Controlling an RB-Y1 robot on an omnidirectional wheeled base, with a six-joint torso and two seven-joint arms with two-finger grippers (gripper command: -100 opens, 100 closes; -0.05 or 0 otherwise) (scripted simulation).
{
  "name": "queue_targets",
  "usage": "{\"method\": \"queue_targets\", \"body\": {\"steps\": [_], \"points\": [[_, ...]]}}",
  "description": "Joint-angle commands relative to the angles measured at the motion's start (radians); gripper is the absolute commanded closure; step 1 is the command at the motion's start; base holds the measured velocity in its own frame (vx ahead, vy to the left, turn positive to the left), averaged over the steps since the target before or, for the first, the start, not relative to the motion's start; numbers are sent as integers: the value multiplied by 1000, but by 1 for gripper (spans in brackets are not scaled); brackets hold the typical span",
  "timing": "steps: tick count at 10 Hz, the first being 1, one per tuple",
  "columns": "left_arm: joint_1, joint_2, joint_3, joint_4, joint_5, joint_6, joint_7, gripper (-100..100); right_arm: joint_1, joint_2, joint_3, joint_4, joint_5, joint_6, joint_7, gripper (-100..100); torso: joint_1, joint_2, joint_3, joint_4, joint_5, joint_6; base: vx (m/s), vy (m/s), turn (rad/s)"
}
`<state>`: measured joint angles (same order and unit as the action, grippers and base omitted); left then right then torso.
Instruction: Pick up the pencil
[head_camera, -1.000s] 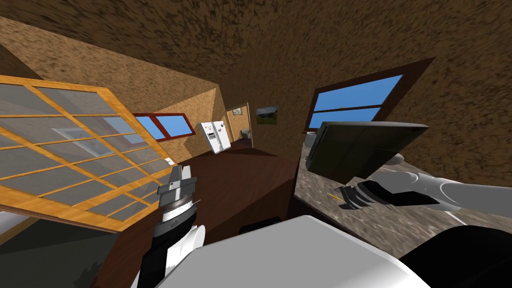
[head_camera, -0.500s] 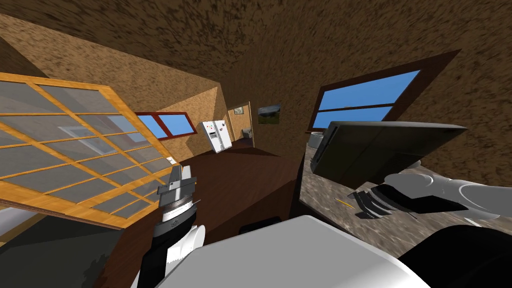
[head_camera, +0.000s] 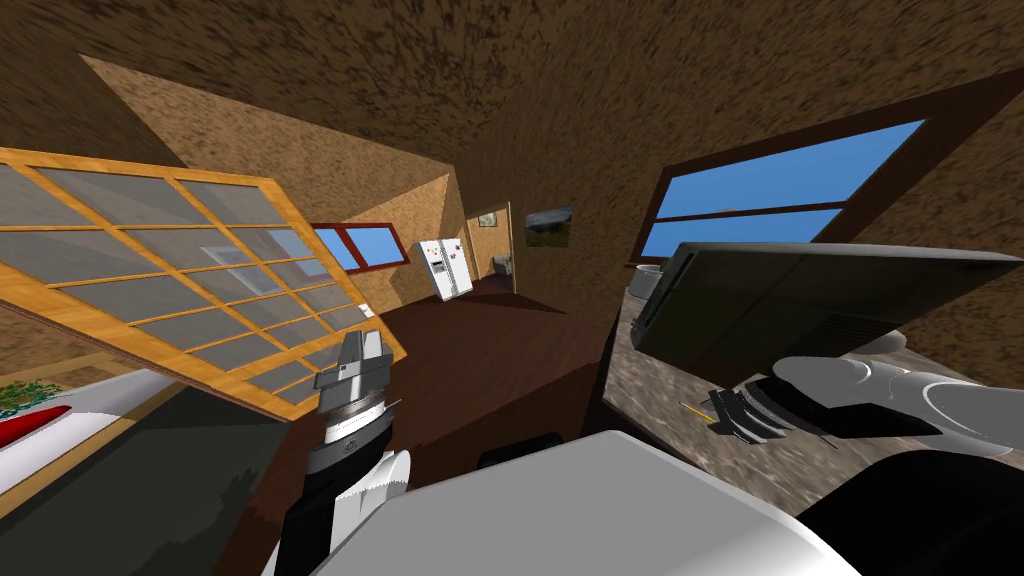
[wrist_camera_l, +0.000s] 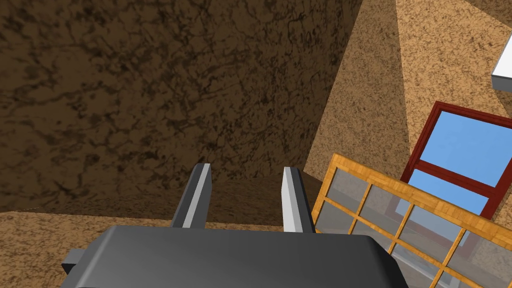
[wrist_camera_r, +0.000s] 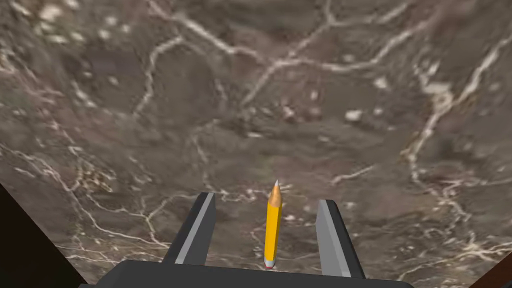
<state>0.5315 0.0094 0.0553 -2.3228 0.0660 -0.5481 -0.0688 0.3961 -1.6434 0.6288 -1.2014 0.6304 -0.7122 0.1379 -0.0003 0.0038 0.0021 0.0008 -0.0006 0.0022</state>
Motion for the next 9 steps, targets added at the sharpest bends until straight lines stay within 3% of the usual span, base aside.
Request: {"method": "queue_targets", "body": {"steps": [1,4,5,6,8,9], "points": [[0,0,0,0,0,0,0,0,0,0,0,0,0,0,0,100,0,0,0,0,0,0,0,0,0],[0,0,0,0,0,0,0,0,0,0,0,0,0,0,-1,100,0,-1,-1,0,0,-1,0,0,0],[0,0,0,0,0,0,0,0,0,0,0,0,-1,0,-1,0,0,-1,-1,0,0,-1,0,0,0],[0,0,0,0,0,0,0,0,4,-20,-6,-12,-5,-9,12,100,0,-1,-1,0,0,-1,46,8,-228],[0,0,0,0,0,0,0,0,4,-29,-8,-20,-6,-10,11,100,2,-4,-2,-1,1,1,54,18,-179],[0,0,0,0,0,0,0,0,6,-32,-8,-22,-7,-11,13,0,1,-3,-2,-1,0,-1,0,0,0]]}}
